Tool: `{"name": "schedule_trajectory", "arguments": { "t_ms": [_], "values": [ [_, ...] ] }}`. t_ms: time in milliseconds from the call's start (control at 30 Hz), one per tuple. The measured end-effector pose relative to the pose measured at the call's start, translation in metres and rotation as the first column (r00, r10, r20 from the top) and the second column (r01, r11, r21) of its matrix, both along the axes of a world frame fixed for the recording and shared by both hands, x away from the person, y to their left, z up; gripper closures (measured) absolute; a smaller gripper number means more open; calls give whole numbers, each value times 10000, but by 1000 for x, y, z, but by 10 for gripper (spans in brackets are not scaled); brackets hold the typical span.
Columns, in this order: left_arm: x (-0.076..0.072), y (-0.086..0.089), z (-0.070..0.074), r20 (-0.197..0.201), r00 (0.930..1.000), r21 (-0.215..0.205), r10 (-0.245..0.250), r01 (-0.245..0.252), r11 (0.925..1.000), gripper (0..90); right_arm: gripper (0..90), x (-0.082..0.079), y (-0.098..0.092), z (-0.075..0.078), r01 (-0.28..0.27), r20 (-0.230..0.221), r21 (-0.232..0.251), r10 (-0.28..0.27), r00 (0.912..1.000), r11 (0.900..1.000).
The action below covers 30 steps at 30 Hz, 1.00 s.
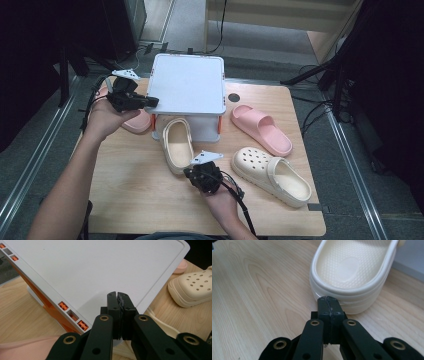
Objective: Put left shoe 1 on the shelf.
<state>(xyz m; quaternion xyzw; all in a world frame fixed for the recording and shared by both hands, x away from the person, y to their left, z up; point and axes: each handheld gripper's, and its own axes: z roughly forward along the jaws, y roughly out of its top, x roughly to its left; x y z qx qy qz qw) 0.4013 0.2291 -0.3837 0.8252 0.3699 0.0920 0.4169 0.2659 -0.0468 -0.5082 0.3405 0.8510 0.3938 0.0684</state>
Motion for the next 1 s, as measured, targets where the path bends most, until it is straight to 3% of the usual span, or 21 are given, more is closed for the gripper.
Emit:
{"name": "schedule_trajectory", "arguments": {
  "t_ms": [233, 800, 1000],
  "values": [
    [0, 0, 0, -2, 10000, -5, 8, -8, 10000, 888, 900, 9, 13, 2, -25, 115, 219, 23, 9999, 9998],
    [0, 0, 0, -46, 10000, -62, -2, 1, 10000, 888, 900, 49, 49, -2, 414, 59, 330, -416, 9991, 9986],
    [0, 0, 0, -49, 10000, -100, 2, -2, 9999, 888, 900, 60, 65, -3, 520, 421, 212, -529, 9977, 9984]
  ]
}}
